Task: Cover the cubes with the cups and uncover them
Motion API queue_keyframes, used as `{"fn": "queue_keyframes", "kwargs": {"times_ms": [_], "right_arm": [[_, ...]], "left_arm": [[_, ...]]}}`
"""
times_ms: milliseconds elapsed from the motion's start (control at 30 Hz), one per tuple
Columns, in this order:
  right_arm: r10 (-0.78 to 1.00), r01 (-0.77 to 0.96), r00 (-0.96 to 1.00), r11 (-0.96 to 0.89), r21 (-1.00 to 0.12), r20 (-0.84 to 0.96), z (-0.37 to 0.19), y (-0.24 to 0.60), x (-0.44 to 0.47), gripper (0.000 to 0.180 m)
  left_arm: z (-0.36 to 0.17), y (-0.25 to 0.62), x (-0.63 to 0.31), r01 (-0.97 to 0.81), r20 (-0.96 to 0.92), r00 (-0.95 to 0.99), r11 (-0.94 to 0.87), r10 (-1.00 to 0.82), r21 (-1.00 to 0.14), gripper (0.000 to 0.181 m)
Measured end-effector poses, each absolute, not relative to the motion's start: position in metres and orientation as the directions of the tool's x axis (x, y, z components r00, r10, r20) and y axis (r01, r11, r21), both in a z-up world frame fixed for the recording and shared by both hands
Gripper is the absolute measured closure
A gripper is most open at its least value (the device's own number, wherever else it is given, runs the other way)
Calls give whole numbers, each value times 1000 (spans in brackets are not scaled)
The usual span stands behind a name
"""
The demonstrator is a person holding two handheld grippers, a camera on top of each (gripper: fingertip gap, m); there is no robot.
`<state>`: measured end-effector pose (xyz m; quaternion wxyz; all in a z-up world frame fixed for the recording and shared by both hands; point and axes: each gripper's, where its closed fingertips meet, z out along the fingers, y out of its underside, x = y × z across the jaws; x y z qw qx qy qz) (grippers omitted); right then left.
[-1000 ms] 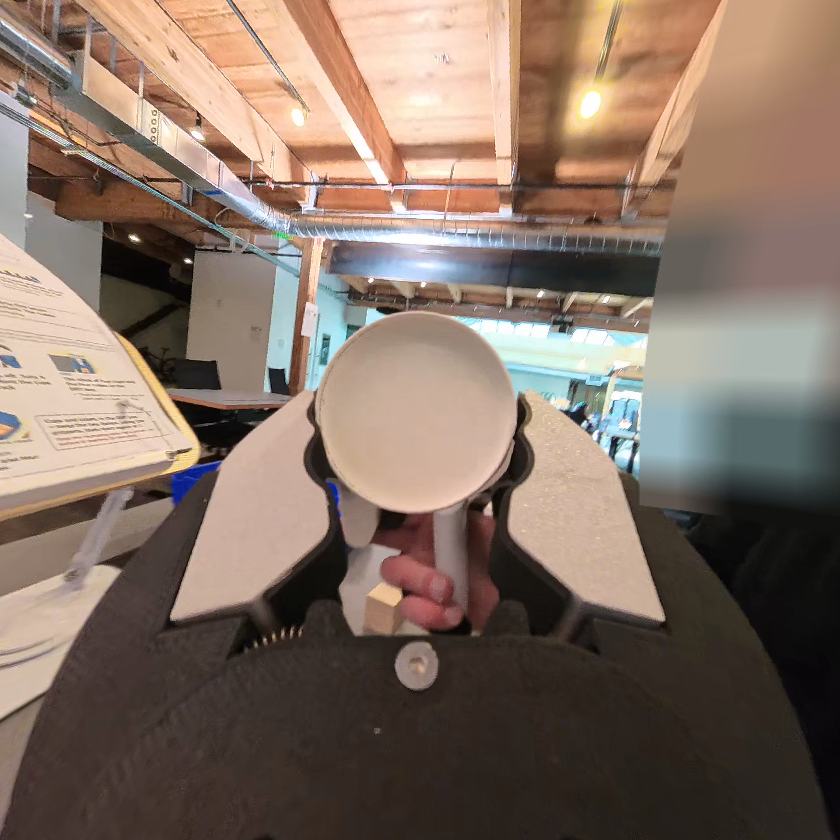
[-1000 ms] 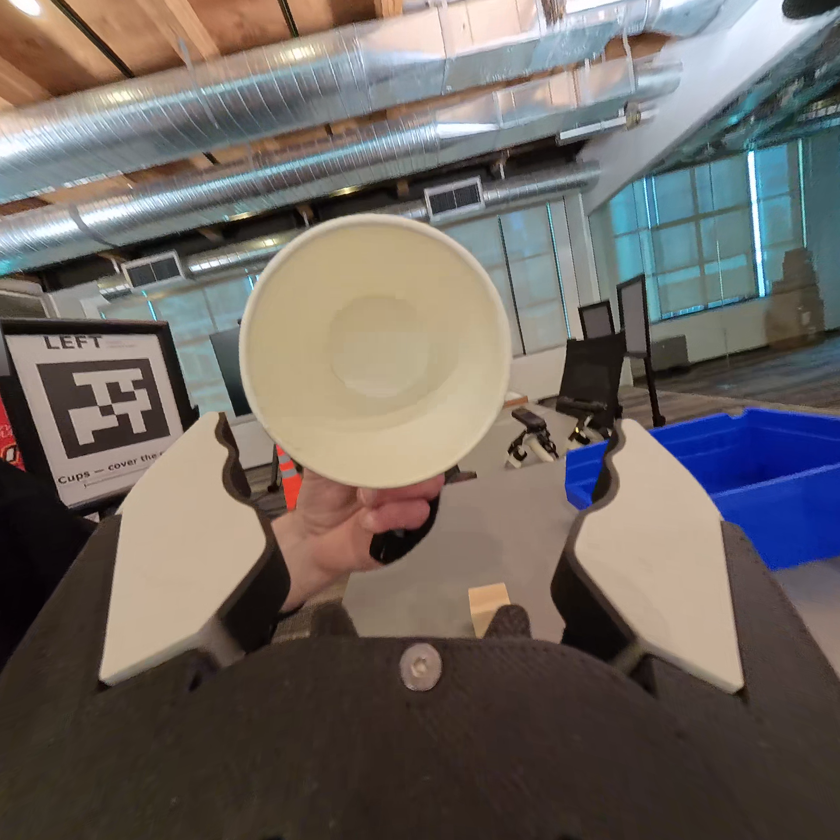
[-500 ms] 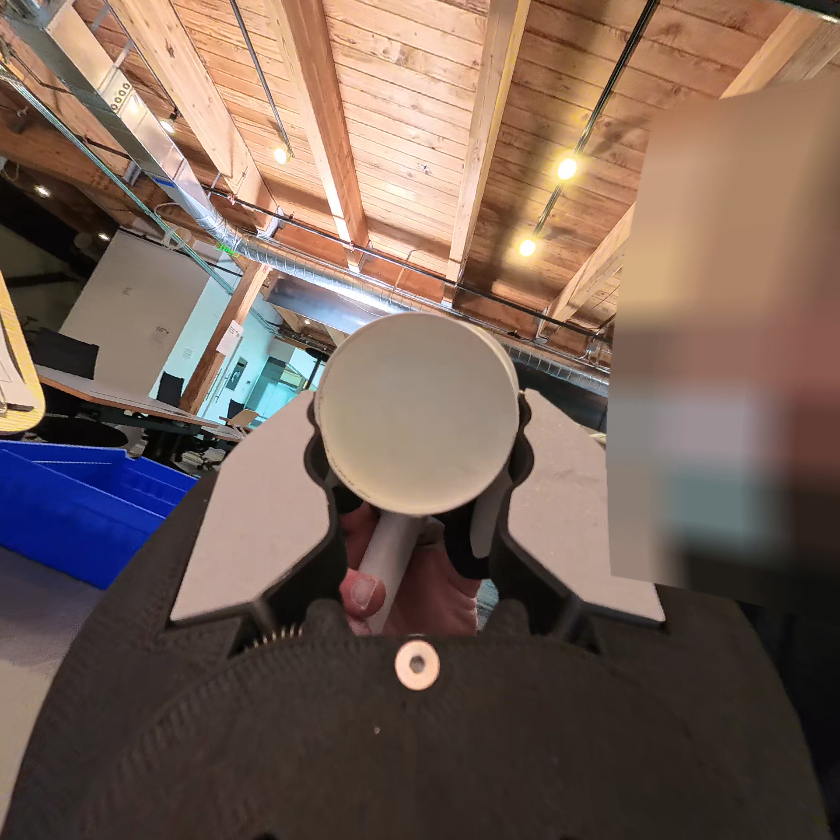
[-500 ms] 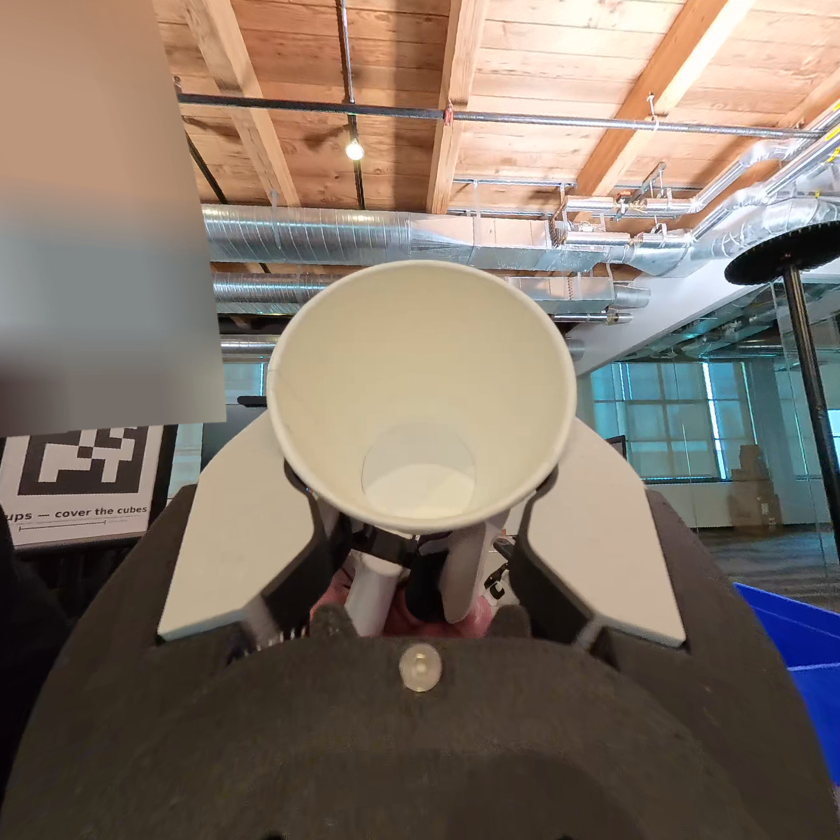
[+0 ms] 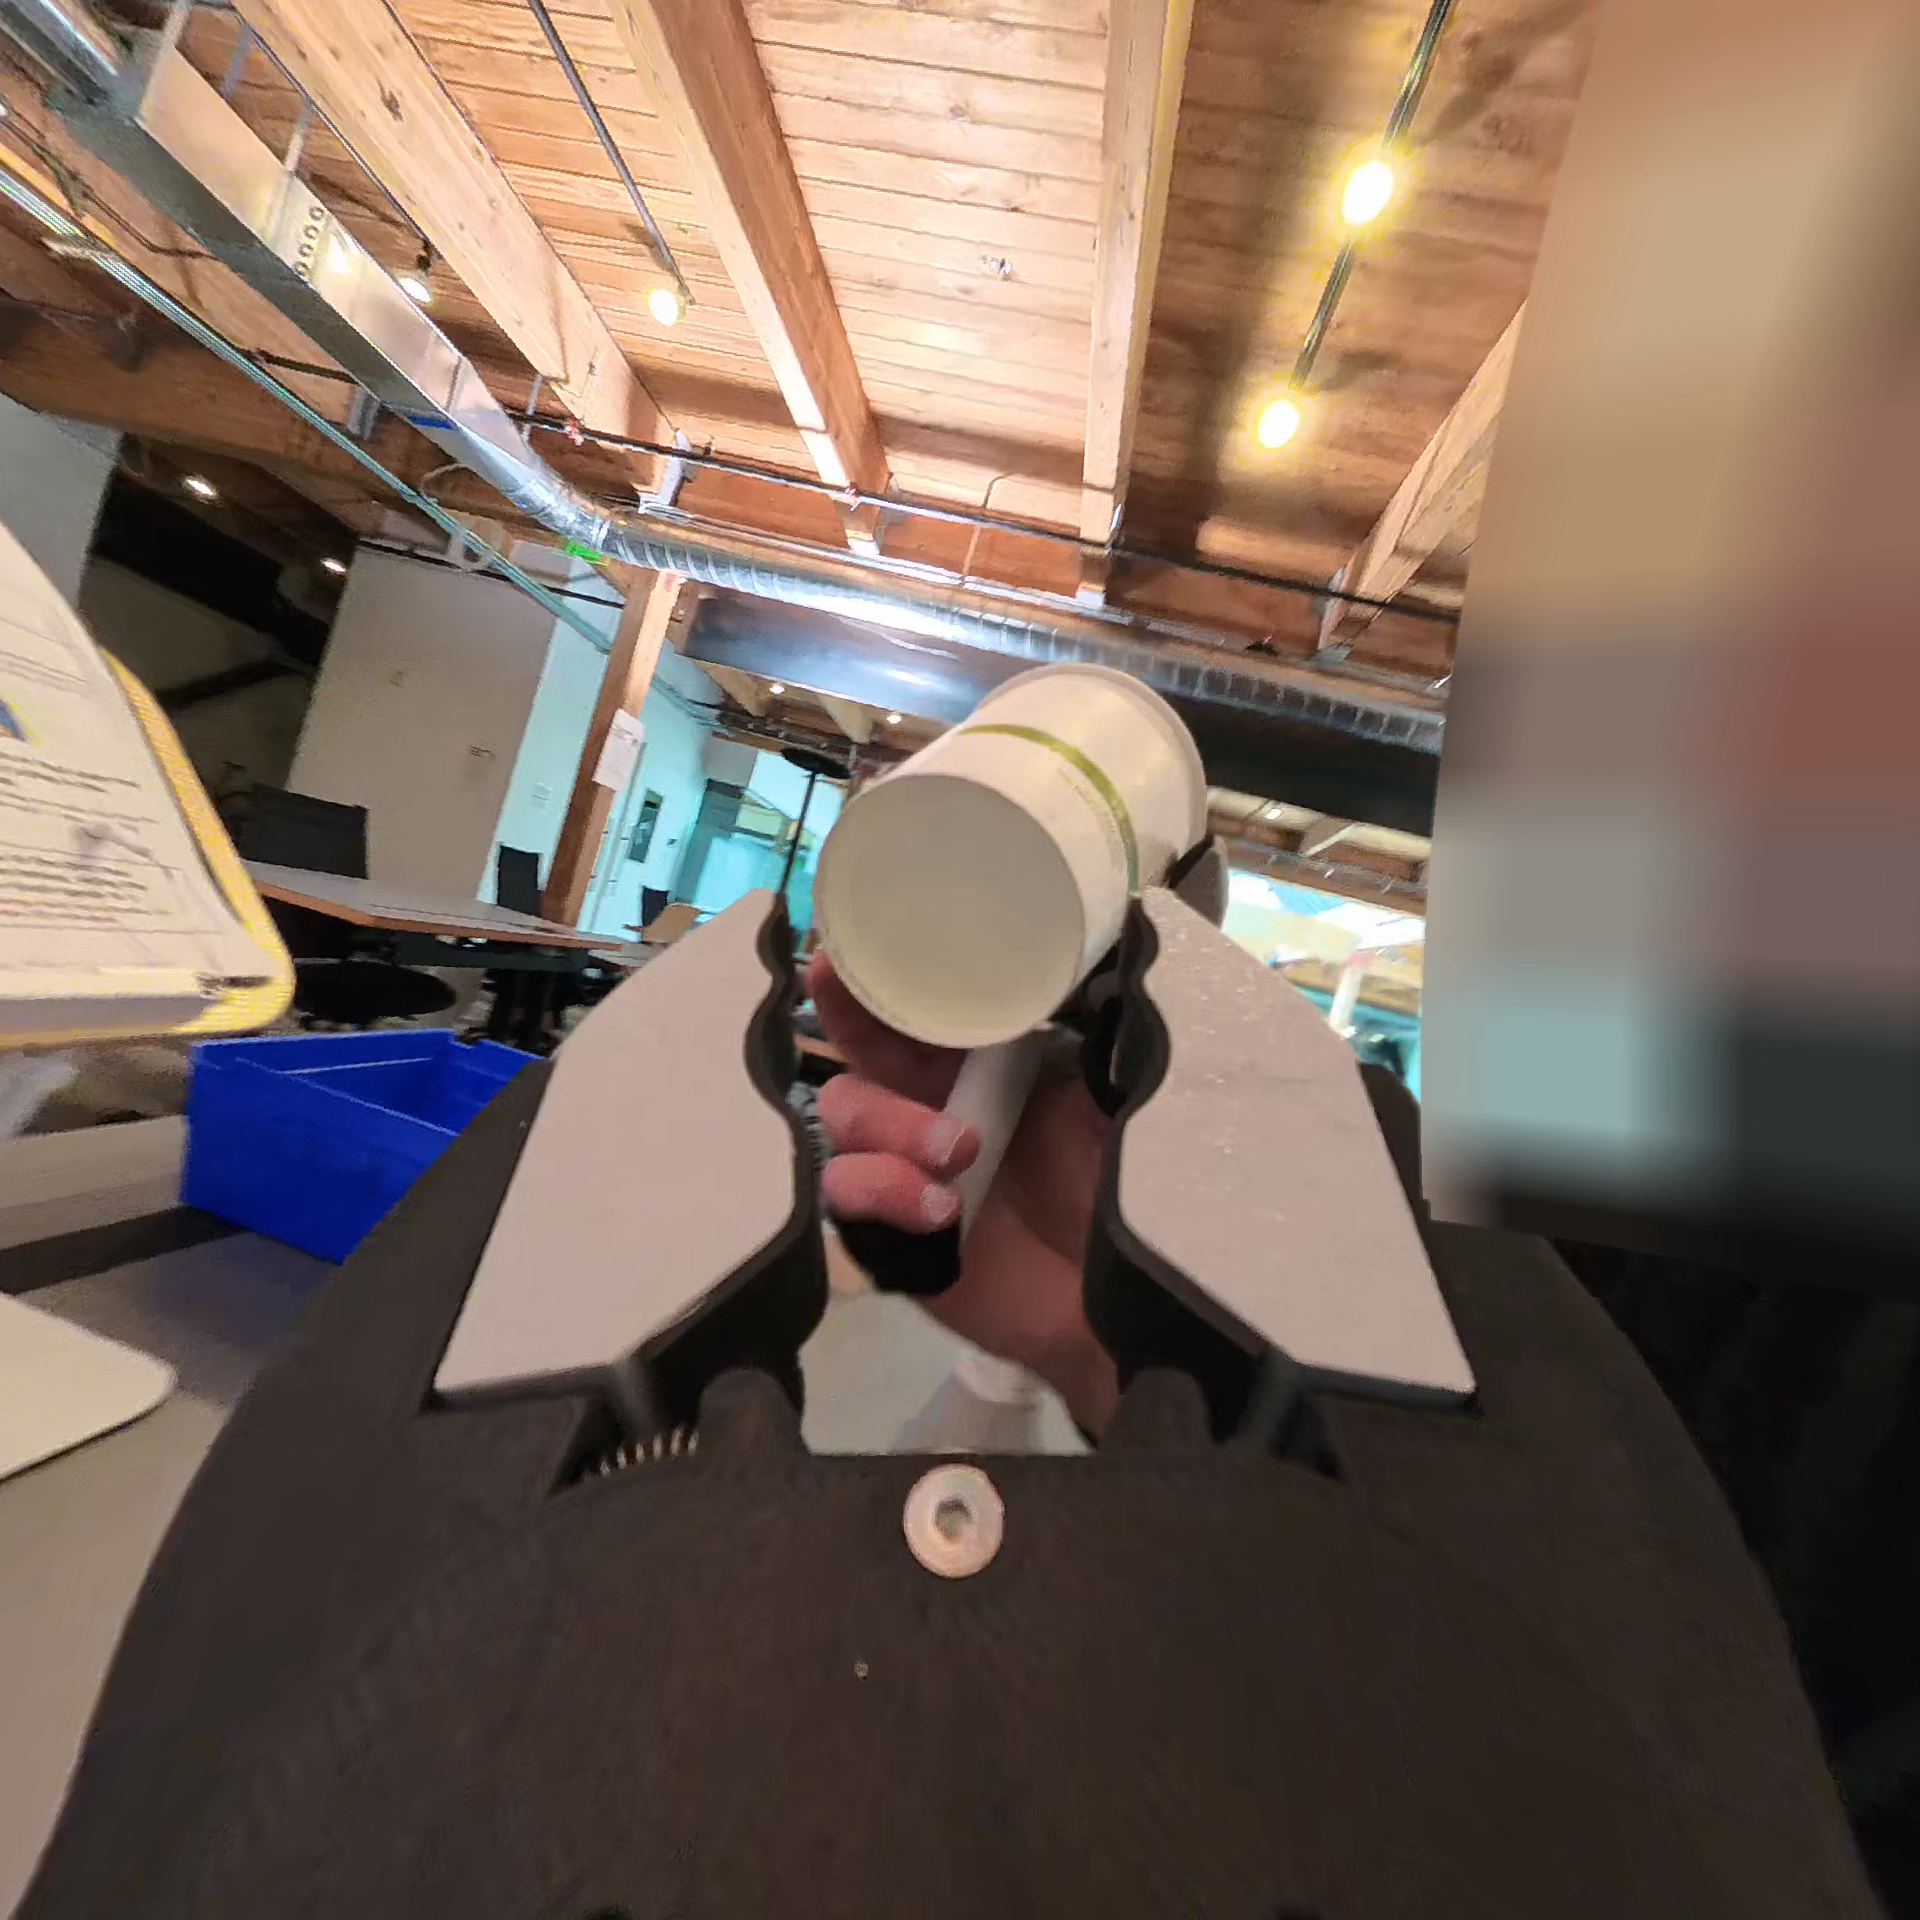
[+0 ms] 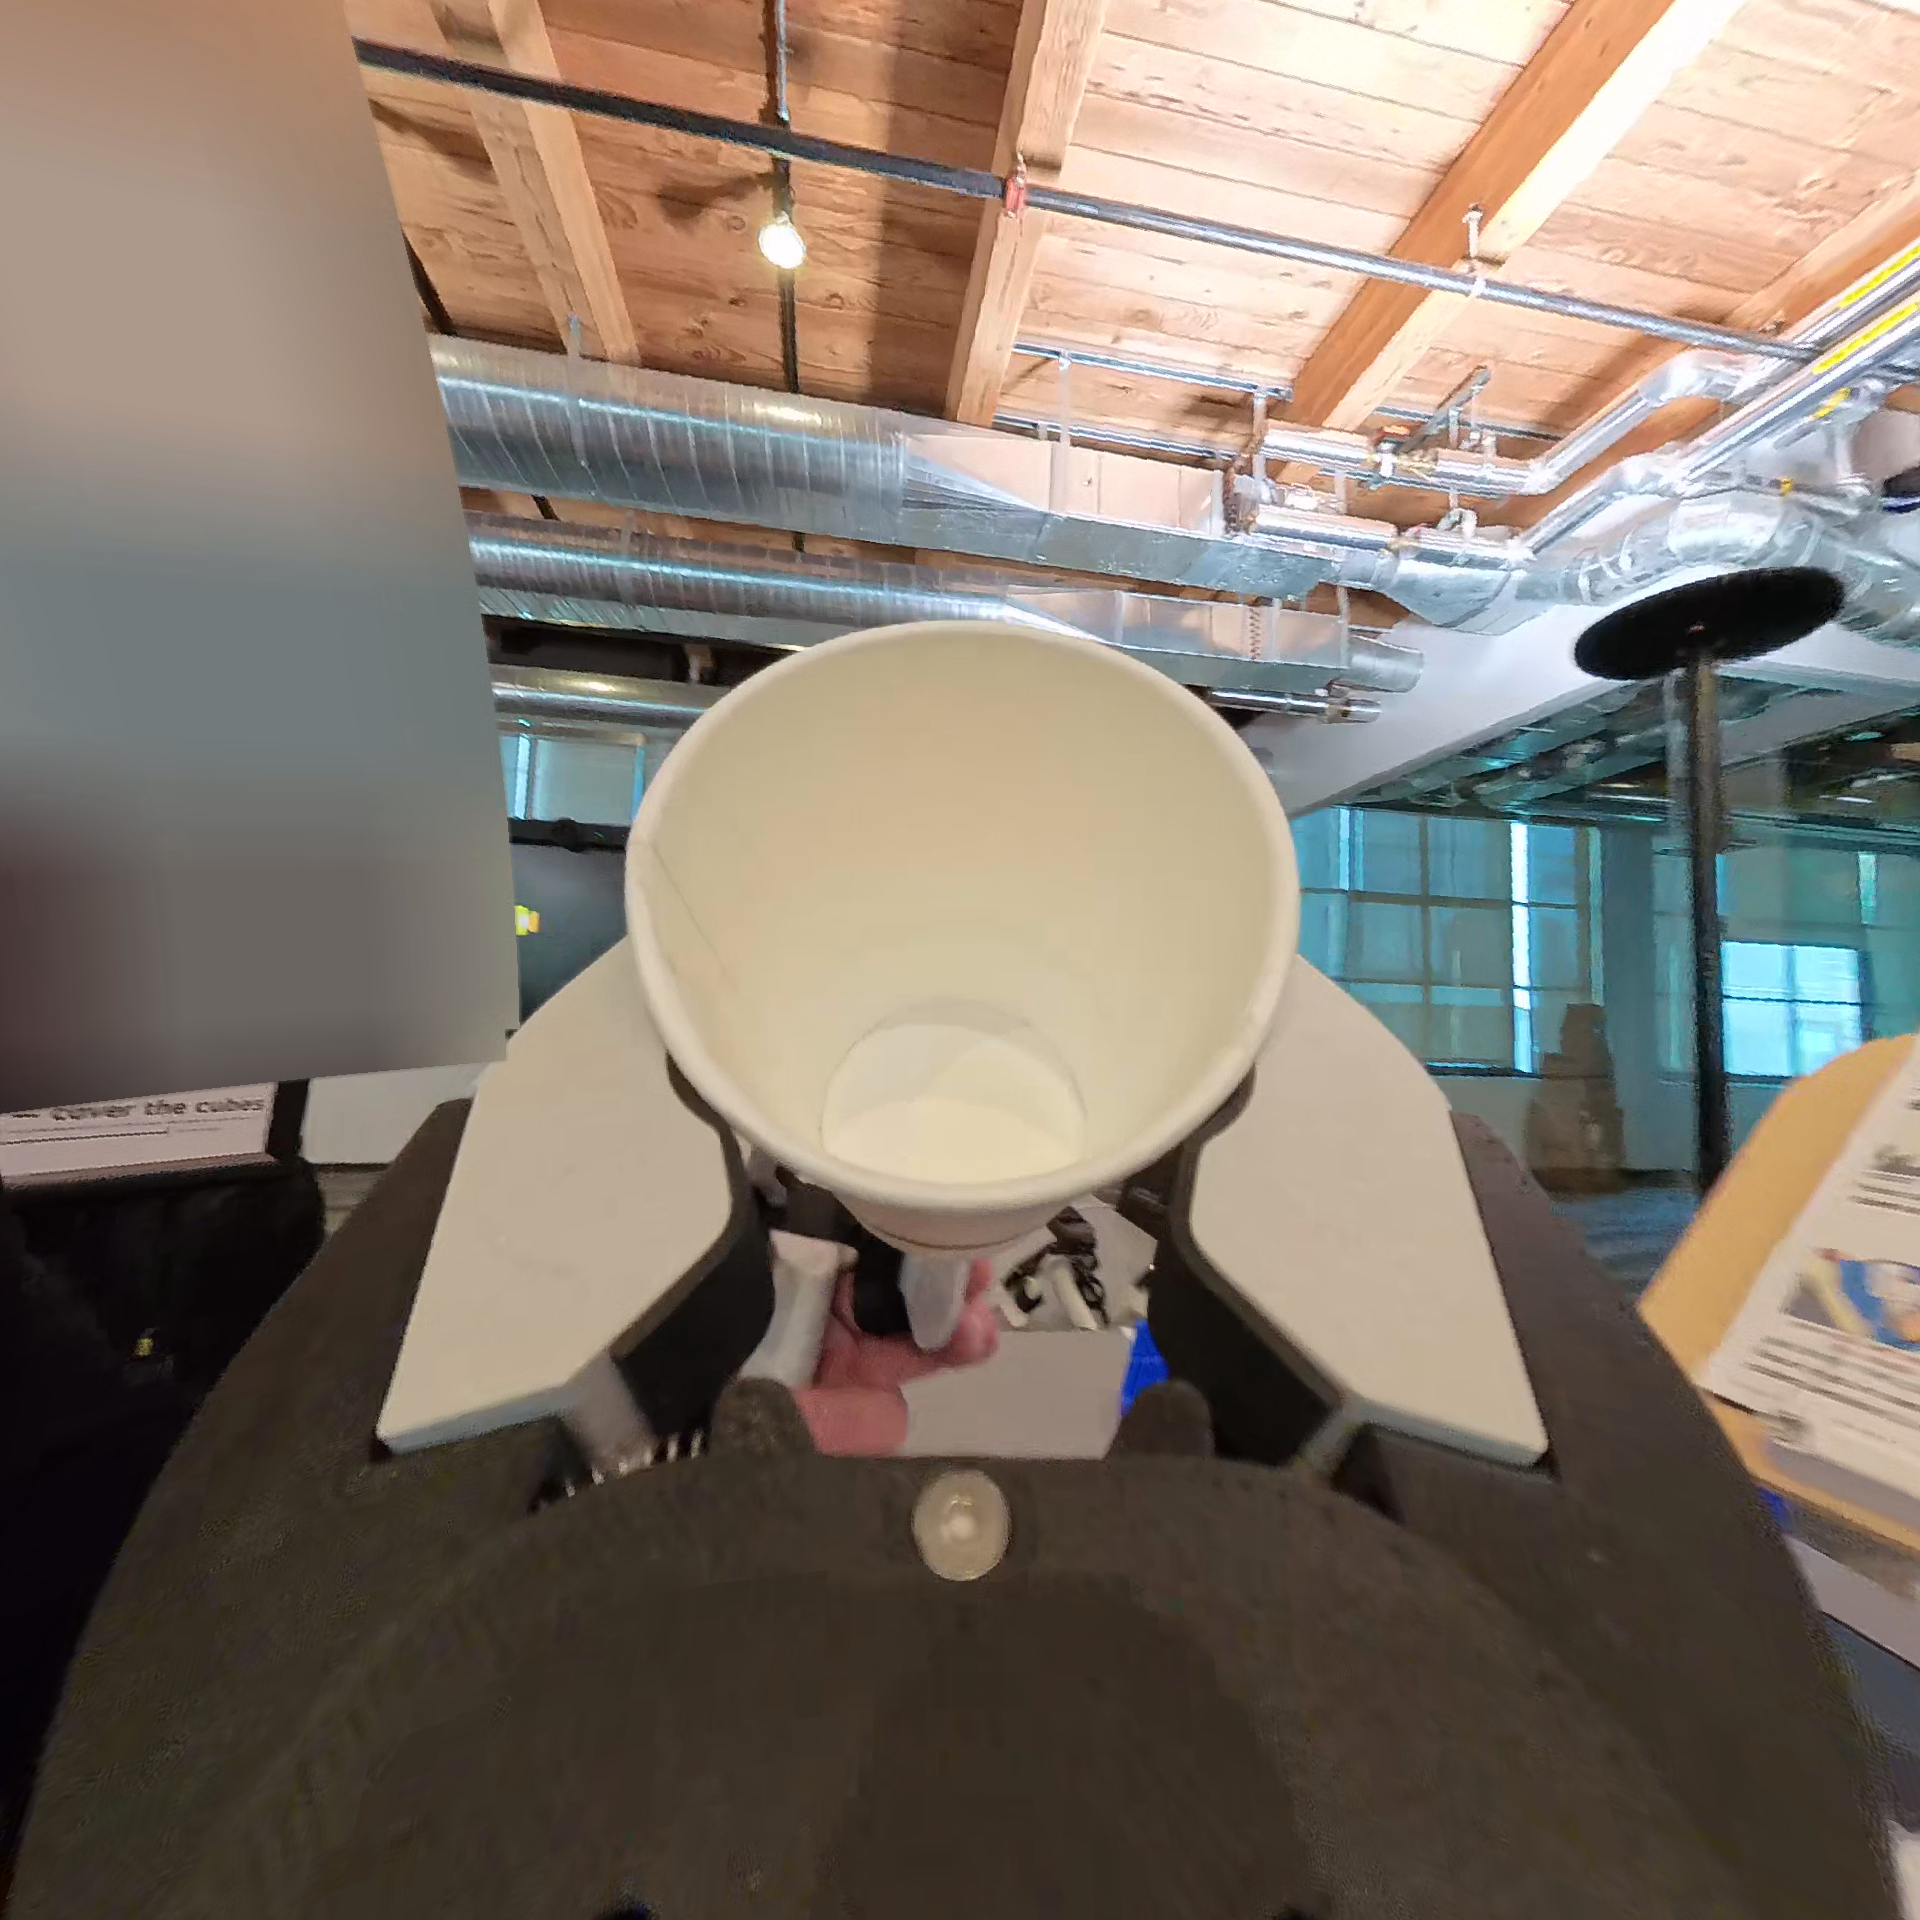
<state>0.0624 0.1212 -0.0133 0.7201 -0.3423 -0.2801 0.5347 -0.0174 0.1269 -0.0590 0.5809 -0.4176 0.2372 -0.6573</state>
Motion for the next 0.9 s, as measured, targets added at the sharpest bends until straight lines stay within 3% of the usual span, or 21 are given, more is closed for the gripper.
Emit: {"fn": "queue_keyframes", "kwargs": {"times_ms": [200, 367, 533, 900], "right_arm": [[882, -412, 466, 286, -865, 69, -4, 117, 144, 88], [736, -119, 665, 272, -955, 126, -18, 108, 221, 88], [590, 139, 784, 130, -982, 190, -50, 93, 293, 88], [468, 203, 880, -208, -957, 85, -121, 65, 377, 89]], "left_arm": [[-52, 127, -38, 442, 86, 229, 25, -970, -896, 181], [-54, 141, -46, 239, -54, 442, 175, -895, -955, 181], [-59, 150, -47, 63, -163, 534, 231, -830, -971, 181], [-75, 159, -36, 4, -151, 535, 181, -831, -984, 181]]}}
